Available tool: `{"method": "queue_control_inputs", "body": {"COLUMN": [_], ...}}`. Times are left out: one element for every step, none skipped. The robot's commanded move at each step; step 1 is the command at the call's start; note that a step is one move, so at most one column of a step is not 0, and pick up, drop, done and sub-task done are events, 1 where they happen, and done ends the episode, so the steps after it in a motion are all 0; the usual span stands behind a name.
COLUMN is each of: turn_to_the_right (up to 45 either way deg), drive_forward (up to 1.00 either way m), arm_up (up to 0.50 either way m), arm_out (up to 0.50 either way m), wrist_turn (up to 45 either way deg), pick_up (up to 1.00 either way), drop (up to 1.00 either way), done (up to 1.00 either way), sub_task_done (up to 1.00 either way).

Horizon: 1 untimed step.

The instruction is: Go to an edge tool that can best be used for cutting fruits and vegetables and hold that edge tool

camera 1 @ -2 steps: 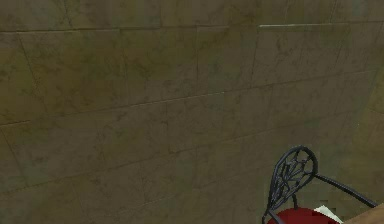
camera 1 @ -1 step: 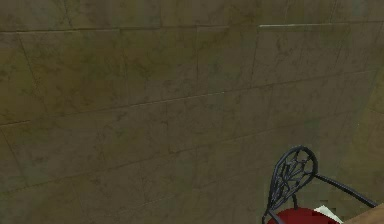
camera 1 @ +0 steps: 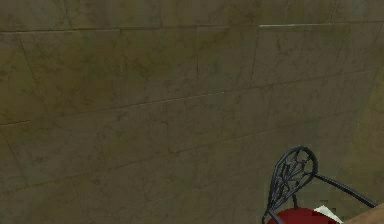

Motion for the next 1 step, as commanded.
{"method": "queue_control_inputs", "body": {"turn_to_the_right": [0.0], "drive_forward": [0.0], "arm_up": [0.1], "arm_out": [0.0], "wrist_turn": [0.0], "pick_up": [0.0], "drop": [0.0], "done": [0.0], "sub_task_done": [0.0]}}
